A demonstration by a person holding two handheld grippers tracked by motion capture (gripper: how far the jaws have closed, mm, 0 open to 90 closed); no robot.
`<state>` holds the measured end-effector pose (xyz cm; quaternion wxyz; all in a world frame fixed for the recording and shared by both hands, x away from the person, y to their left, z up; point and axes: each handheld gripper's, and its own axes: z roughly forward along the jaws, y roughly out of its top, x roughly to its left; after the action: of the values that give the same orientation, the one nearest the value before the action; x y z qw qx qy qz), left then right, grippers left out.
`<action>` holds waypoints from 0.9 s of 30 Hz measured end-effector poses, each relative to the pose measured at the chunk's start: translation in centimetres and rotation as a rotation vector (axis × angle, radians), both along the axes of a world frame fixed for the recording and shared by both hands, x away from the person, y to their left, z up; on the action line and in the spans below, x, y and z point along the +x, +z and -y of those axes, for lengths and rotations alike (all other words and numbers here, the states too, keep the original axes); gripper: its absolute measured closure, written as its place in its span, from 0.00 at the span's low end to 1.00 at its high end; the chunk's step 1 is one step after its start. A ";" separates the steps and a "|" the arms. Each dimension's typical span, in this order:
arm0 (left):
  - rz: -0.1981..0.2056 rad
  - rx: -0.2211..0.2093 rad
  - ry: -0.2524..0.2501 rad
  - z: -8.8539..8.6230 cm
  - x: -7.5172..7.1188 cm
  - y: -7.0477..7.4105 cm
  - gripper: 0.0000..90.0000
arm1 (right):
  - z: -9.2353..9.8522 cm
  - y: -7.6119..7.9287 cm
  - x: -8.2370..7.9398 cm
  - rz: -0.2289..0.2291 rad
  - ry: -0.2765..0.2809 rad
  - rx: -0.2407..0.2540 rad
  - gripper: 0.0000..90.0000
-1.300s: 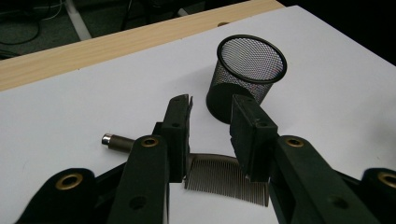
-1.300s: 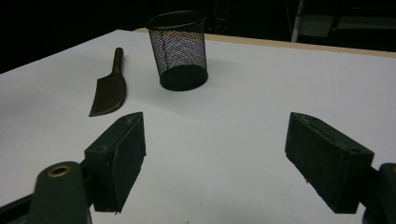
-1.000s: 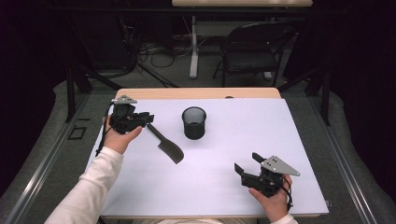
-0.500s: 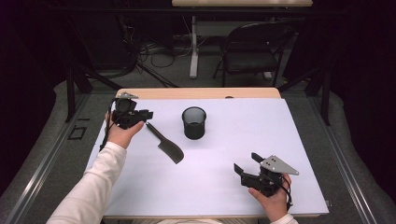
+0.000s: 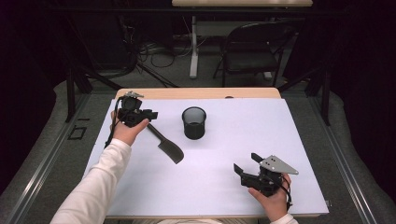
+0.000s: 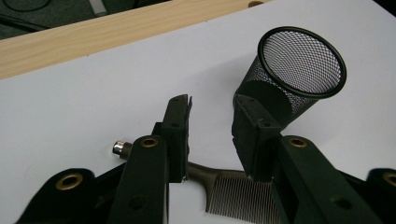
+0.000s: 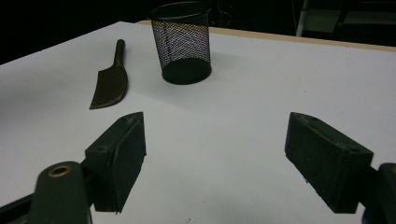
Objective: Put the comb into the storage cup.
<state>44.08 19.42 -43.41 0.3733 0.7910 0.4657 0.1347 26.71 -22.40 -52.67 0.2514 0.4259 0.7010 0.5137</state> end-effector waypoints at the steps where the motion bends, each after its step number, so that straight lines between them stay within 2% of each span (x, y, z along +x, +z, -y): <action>1: -0.002 0.013 -0.015 0.3 0.2 -0.2 0.74 | 0.0 0.0 0.0 -0.001 0.001 -0.002 0.23; 9: -0.017 0.054 -0.037 1.4 0.8 -1.1 0.78 | -0.1 -0.1 0.1 0.000 0.005 -0.004 0.23; 22: -0.040 0.103 0.015 1.9 2.1 -2.6 0.88 | 0.0 -0.1 0.1 -0.009 0.009 -0.013 0.23; 24: -0.046 0.122 0.015 2.0 2.3 -3.0 0.90 | 0.0 -0.1 0.1 -0.011 0.009 -0.017 0.23; 27: -0.050 0.128 0.018 2.0 2.5 -3.2 0.91 | 0.0 -0.2 0.2 -0.015 0.008 -0.015 0.23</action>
<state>46.55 17.38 -46.65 0.3088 0.8121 0.4726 0.1478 26.86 -22.39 -52.83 0.2474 0.4247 0.7086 0.5063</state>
